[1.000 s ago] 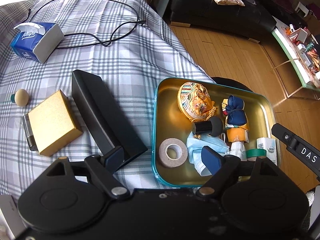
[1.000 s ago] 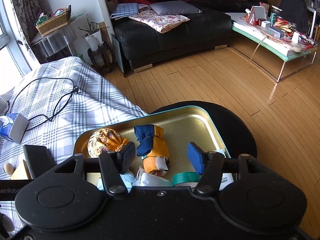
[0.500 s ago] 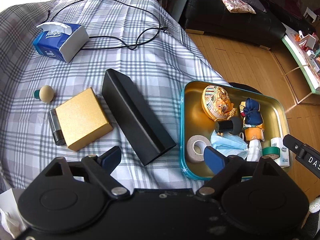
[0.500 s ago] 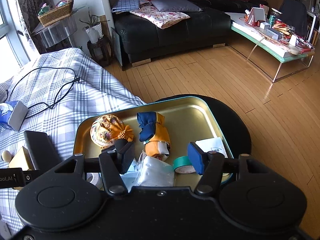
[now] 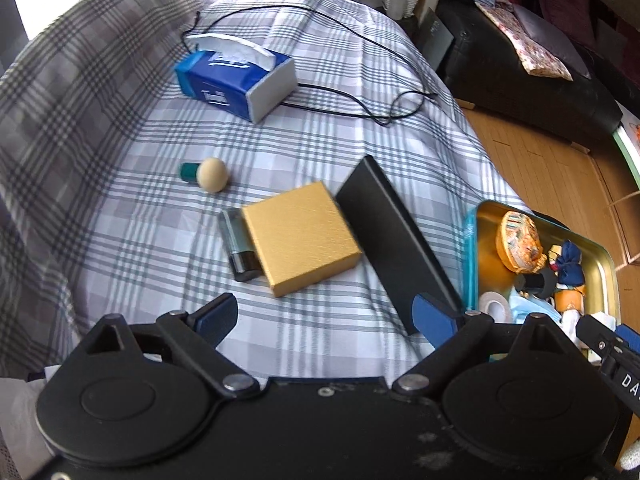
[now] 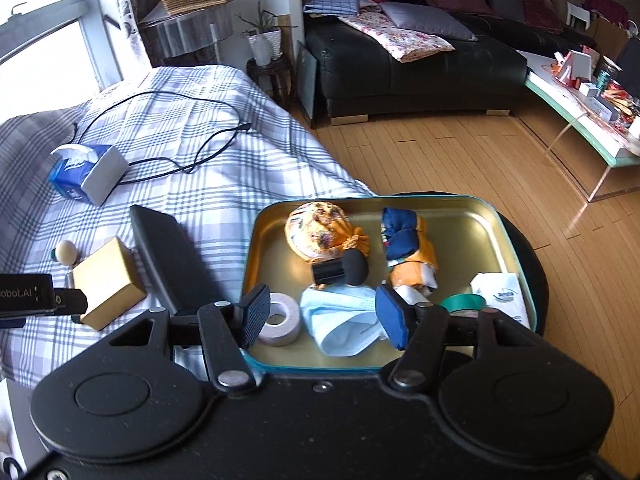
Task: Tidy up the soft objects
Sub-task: 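Move both open tools back over the plaid cloth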
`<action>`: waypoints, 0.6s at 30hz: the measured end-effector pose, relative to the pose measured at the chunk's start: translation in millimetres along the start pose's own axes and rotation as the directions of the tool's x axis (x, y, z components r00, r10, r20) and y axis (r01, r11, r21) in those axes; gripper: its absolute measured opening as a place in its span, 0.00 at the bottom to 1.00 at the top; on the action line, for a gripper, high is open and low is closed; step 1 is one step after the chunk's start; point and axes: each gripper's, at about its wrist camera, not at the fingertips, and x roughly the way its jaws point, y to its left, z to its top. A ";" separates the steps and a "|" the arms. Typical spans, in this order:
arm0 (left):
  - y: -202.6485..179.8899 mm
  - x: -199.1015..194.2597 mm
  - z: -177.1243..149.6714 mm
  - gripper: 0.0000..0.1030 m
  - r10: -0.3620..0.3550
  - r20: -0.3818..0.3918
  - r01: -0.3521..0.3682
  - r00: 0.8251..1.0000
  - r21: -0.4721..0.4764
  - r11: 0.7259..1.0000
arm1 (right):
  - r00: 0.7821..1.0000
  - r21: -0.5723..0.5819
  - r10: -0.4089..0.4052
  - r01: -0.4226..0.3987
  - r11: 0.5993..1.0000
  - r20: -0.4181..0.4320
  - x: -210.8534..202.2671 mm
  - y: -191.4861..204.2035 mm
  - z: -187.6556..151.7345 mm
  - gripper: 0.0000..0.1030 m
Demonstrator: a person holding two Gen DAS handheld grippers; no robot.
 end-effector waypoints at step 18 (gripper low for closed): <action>155.5 -47.1 4.5 0.99 0.274 0.126 -0.230 0.954 -0.284 0.931 | 0.982 -0.309 0.179 -0.188 0.932 -0.058 -8.7 150.2 -18.6 0.56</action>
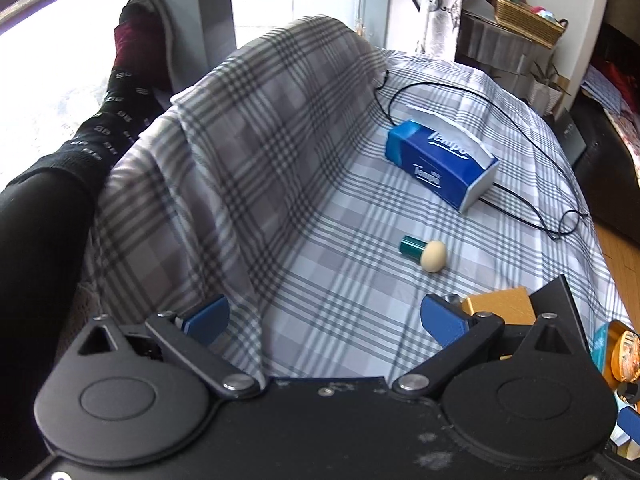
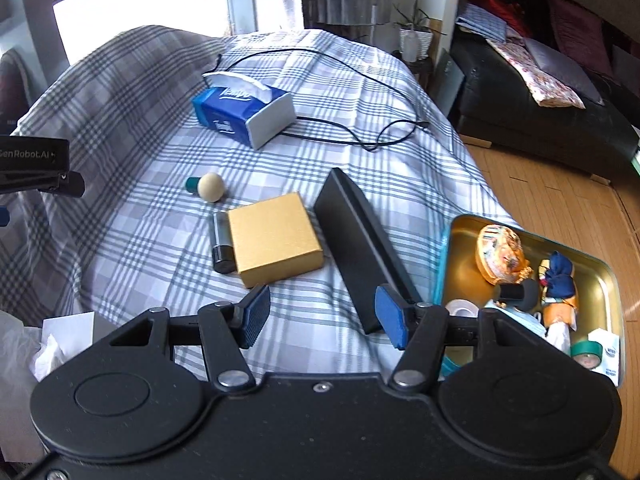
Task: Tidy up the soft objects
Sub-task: 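Move both open tools back over the plaid cloth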
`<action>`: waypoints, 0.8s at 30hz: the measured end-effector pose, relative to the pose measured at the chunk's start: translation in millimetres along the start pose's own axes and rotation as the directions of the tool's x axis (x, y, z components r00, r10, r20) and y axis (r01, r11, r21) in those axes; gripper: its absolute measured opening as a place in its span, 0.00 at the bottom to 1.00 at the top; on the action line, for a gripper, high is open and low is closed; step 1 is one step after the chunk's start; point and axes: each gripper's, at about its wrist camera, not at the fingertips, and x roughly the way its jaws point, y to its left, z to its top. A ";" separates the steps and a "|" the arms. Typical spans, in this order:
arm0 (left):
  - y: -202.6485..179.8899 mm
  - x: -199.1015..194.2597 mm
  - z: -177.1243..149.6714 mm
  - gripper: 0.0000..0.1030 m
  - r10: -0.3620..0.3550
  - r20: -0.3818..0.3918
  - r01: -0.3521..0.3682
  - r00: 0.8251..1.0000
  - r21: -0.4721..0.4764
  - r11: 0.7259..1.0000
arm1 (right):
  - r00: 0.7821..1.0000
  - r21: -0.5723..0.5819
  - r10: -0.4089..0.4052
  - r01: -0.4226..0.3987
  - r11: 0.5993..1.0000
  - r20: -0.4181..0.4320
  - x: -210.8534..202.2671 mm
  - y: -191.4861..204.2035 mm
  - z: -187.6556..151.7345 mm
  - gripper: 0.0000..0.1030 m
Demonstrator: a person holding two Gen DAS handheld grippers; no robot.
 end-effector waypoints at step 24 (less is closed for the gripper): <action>41.6 22.5 3.8 0.99 -0.054 -0.050 0.040 0.997 -0.236 0.971 | 0.987 -0.300 0.152 -0.160 0.941 -0.051 87.2 108.5 14.8 0.55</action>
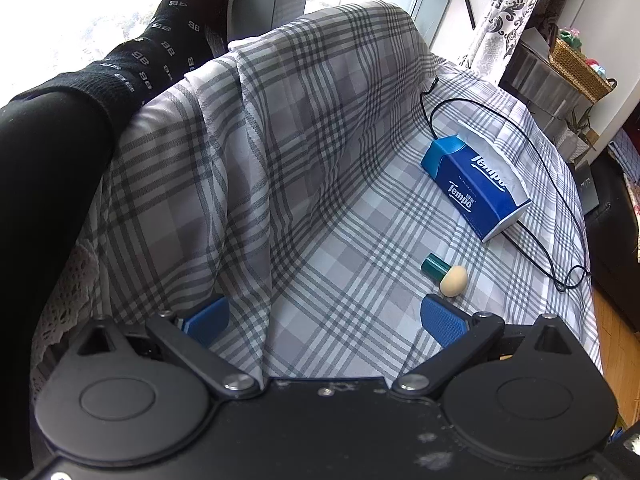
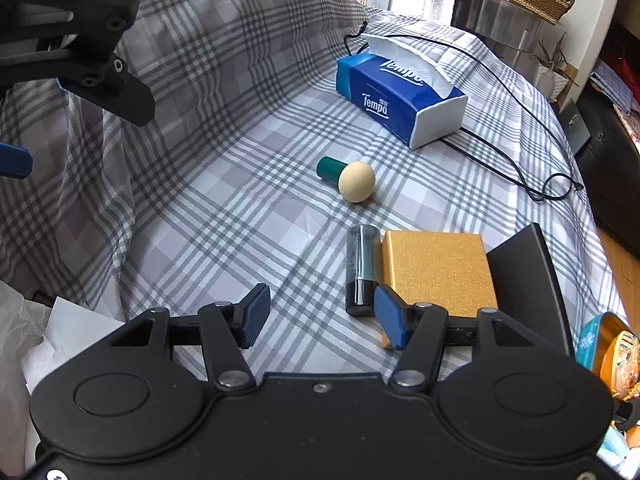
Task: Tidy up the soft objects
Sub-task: 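Move both open tools back over the plaid cloth, then grasp the black-and-clear cylinder with the right tool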
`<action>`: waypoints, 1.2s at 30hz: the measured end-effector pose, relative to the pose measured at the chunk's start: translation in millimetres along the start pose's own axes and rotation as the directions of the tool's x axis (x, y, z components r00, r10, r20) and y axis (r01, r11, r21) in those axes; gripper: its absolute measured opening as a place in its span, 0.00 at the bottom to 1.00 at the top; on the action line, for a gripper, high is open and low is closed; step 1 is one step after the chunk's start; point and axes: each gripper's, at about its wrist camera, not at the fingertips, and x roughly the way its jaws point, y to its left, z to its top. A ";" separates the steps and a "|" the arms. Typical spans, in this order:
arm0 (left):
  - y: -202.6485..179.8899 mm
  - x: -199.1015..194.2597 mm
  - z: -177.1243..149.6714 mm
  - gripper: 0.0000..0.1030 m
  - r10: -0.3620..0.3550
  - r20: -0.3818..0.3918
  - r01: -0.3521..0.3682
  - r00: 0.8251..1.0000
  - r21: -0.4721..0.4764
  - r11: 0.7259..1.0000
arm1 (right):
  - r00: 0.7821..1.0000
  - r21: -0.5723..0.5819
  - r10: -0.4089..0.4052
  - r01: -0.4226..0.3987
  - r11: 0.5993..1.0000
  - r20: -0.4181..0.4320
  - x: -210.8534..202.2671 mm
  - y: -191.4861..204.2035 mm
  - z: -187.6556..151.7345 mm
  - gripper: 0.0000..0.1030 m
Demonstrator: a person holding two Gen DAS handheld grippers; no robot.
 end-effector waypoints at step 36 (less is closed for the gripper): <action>-3.9 23.1 -2.6 0.99 0.024 -0.046 -0.024 0.999 0.010 1.000 | 0.996 -0.027 0.049 -0.051 0.998 -0.076 56.0 9.1 -0.6 0.27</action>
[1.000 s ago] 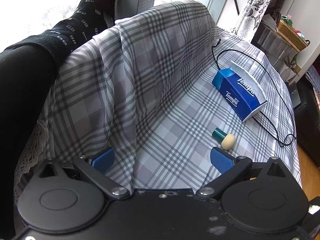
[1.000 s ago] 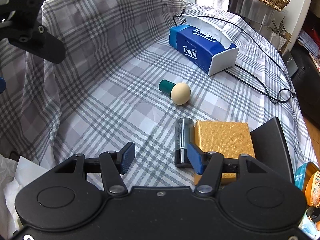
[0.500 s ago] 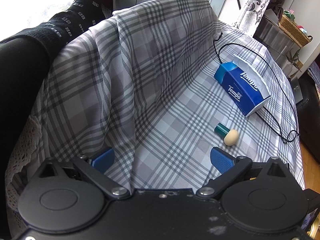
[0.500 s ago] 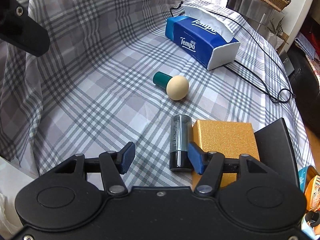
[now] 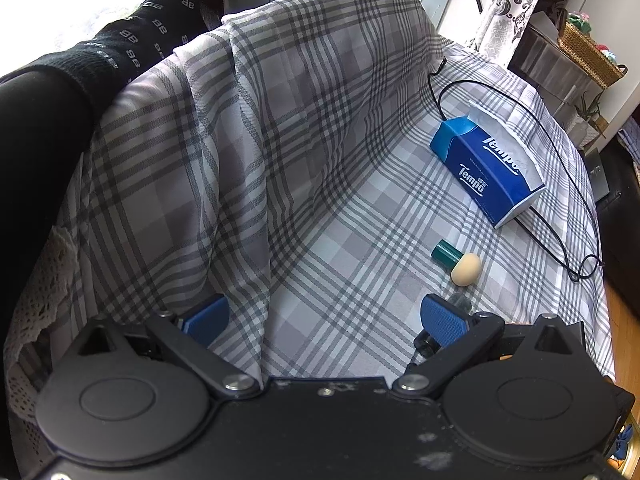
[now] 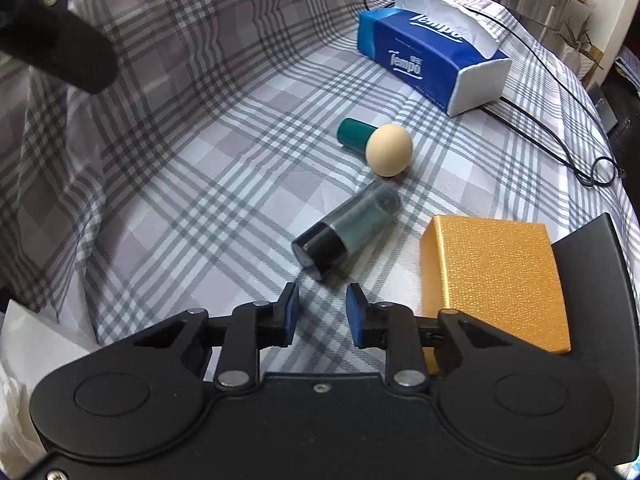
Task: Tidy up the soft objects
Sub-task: 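Grasp the black-and-clear cylinder with the right tool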
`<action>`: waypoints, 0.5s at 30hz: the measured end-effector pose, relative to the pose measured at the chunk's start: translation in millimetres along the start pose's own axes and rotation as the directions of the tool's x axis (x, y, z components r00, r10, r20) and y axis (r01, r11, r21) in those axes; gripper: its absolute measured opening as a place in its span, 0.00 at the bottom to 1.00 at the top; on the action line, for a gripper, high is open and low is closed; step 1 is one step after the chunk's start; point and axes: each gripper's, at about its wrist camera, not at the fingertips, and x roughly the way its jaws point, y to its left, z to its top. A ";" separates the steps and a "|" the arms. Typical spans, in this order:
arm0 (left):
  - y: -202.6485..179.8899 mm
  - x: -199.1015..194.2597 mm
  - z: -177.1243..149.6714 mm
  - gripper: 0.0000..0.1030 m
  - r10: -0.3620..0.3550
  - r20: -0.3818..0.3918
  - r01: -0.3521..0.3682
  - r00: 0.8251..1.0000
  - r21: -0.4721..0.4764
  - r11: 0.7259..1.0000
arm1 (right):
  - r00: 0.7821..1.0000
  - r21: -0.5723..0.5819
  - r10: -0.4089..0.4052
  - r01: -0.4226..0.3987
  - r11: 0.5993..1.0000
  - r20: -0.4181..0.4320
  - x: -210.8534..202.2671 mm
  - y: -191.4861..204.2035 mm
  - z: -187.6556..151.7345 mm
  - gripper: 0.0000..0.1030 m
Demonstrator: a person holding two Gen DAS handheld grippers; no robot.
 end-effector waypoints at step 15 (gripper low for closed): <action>4.6 0.3 1.0 0.99 -0.006 -0.008 0.006 1.000 -0.017 1.000 | 0.999 -0.038 -0.047 0.048 0.998 0.021 -1.6 -1.8 4.3 0.42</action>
